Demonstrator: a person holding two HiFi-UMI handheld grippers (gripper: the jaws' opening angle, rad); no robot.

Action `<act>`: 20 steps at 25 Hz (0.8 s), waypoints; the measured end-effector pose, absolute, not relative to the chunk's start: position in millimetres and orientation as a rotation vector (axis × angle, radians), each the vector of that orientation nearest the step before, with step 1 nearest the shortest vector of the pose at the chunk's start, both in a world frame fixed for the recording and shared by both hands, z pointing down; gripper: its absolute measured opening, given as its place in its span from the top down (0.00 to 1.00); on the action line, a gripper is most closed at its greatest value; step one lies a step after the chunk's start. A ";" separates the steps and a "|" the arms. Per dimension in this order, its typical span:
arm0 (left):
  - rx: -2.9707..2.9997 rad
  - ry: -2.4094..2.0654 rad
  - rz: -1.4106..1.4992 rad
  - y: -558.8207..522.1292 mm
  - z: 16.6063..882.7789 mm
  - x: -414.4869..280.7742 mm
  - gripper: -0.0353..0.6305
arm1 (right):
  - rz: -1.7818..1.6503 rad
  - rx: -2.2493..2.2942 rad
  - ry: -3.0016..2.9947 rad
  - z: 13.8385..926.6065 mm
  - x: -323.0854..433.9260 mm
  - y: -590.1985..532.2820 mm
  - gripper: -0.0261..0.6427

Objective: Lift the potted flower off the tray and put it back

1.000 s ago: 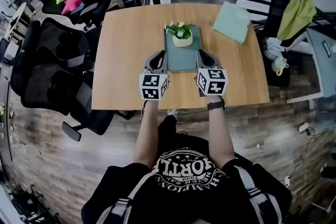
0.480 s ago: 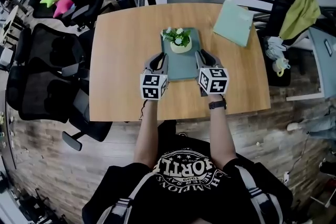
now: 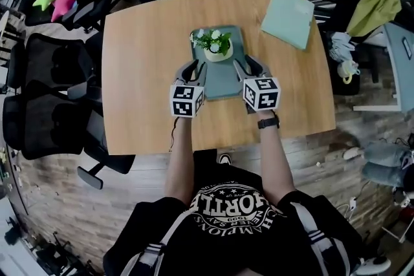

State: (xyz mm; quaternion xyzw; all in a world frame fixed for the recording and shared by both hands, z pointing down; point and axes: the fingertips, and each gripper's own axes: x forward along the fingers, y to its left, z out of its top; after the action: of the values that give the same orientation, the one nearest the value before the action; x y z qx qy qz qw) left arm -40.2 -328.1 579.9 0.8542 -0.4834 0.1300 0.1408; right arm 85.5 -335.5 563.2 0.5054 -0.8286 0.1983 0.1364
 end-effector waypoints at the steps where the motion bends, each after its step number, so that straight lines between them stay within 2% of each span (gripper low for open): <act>1: 2.467 -1.378 0.383 -332.2 585.2 -39.1 0.81 | 0.582 1.453 -2.399 567.9 86.3 -339.9 0.70; 12: 2.493 -1.219 0.495 -364.9 641.8 -37.8 0.69 | 0.623 1.221 -2.396 631.1 89.9 -377.1 0.55; 20: 2.594 -0.999 0.575 -379.3 673.6 -34.0 0.51 | 0.549 0.982 -2.467 659.3 79.7 -395.6 0.42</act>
State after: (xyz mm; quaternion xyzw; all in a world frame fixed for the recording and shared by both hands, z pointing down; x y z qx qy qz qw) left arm -34.0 -379.3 673.6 0.9033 -0.3480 0.2004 0.1509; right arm 79.7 -395.6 659.3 0.3538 -0.8889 0.1977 0.2133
